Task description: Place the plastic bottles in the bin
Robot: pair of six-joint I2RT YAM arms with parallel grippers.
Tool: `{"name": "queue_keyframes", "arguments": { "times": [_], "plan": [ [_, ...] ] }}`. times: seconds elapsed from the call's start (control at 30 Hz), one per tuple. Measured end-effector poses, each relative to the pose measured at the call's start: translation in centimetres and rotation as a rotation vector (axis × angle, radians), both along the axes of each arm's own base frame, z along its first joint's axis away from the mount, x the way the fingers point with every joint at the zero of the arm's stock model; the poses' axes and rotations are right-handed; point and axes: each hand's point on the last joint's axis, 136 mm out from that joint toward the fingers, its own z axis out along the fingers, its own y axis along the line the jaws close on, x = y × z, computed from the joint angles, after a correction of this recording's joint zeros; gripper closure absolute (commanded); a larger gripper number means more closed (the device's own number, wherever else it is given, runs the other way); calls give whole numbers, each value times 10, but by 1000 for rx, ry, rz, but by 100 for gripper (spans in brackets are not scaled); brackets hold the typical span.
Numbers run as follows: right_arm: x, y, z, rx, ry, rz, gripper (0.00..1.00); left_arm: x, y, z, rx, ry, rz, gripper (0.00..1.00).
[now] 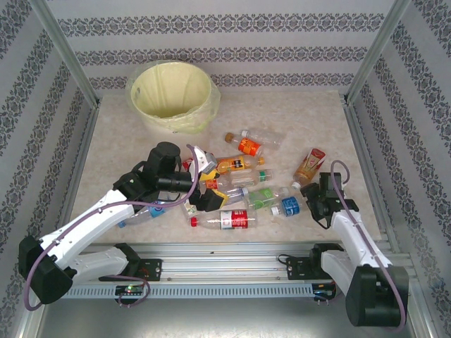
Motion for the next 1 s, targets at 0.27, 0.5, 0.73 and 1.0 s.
{"name": "queue_keyframes", "arguments": {
  "times": [0.27, 0.5, 0.73, 1.0],
  "plan": [
    [5, 3, 31, -44, -128, 80, 43, 0, -4, -3, 13, 18, -7, 0],
    [24, 22, 83, -64, -281, 239, 43, 4, -19, -9, 33, 90, 17, 0],
    [35, 69, 135, -76, -408, 458, 42, 9, -52, -29, 58, 223, 68, 1],
    [44, 117, 167, -54, -493, 616, 42, 21, -96, -49, 45, 320, 122, 5]
  ]
}}
